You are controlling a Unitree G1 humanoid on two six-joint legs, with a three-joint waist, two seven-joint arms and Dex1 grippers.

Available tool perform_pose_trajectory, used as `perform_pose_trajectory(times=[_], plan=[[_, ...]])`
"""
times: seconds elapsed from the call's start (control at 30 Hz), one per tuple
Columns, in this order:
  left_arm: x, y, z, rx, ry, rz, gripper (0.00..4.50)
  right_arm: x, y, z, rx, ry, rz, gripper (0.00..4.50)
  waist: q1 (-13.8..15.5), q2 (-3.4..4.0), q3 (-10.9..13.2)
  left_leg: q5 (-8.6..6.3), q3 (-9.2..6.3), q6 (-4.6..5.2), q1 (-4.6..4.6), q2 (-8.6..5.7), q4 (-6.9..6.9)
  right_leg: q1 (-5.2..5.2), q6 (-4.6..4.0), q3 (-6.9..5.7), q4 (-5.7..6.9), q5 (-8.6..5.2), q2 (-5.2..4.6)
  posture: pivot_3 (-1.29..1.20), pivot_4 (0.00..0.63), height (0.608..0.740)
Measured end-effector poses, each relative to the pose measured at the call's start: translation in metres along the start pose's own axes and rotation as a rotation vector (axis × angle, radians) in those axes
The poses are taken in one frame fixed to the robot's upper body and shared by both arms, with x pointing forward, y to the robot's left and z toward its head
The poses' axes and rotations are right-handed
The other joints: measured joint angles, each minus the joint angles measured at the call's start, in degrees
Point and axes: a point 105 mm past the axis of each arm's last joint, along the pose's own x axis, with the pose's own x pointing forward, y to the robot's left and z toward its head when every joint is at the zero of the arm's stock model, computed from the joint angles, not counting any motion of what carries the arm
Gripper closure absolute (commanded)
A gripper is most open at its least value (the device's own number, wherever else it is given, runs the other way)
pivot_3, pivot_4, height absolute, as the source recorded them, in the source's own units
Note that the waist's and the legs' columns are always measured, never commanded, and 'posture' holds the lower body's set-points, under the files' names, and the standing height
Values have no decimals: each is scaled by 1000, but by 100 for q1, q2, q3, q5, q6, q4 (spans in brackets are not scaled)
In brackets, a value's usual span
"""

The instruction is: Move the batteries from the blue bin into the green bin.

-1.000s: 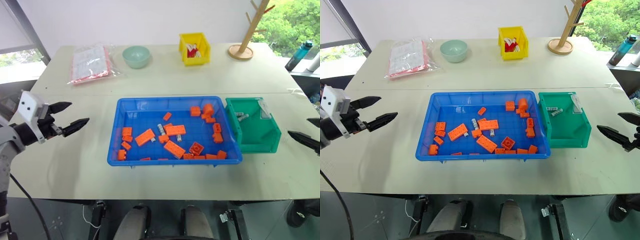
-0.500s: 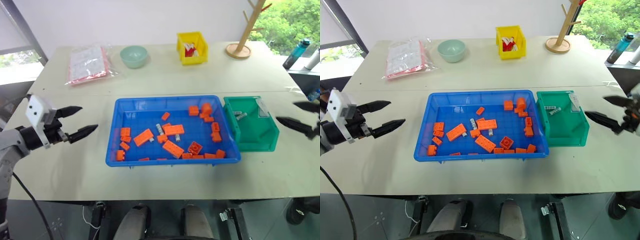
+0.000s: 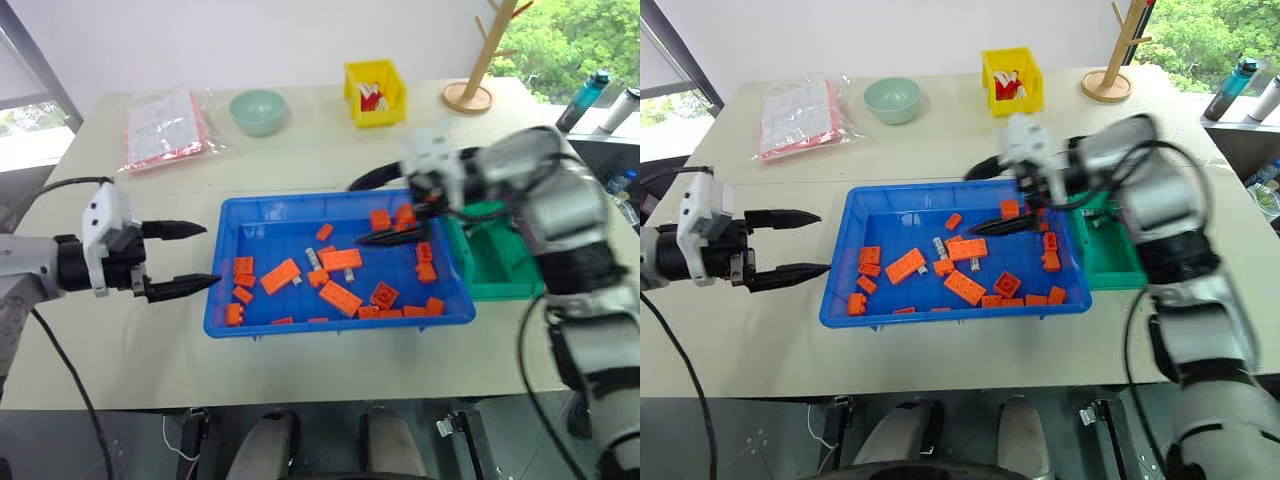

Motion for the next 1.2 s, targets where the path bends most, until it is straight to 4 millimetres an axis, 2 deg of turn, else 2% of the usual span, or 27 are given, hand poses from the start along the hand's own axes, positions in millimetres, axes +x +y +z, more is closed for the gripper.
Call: perform_pose_trajectory(times=[0.07,0.23,0.4,0.57,0.77,0.87,0.97,1.2], plan=[[1,-4,-4,-12,10,-19,0,24,-2,-5,2,9,48,58,-1,-2,1,0,-4,0,-2,-6,3,1,0,0,0,0,-1,0,150,719],[-1,-13,-11,-20,47,-44,0,71,-11,-11,-51,62,112,58,-73,-1,1,1,-14,-1,-1,-6,4,-1,-1,-2,3,0,3,0,150,719],[-3,-17,-9,-5,51,-37,0,100,-12,-23,-95,122,159,58,-101,-1,1,2,-17,-3,0,-4,2,-6,-1,-3,6,0,6,0,150,719],[-5,-19,-6,0,55,-8,0,119,-2,-43,-119,175,220,58,-101,0,1,2,-21,-4,0,-6,3,-4,-1,-3,6,0,8,0,150,719],[-4,-20,-4,4,47,2,0,131,3,-52,-155,197,244,58,-126,0,2,3,-23,-5,1,-6,2,-5,-1,-3,7,0,9,0,150,719],[-4,-19,-2,5,43,18,0,138,5,-52,-148,186,238,837,-156,1,2,3,-25,-6,1,-5,0,-5,-1,-3,8,0,11,0,150,719],[-4,-18,-2,3,44,26,0,141,6,-49,-151,167,241,2105,-206,1,2,4,-34,-7,1,-6,-1,-3,-1,-3,11,0,12,0,150,719],[-2,-15,3,20,29,30,0,144,1,-35,-121,99,207,2105,-266,1,2,5,-36,-10,2,-4,-1,-8,-1,-3,14,0,14,0,150,719]])
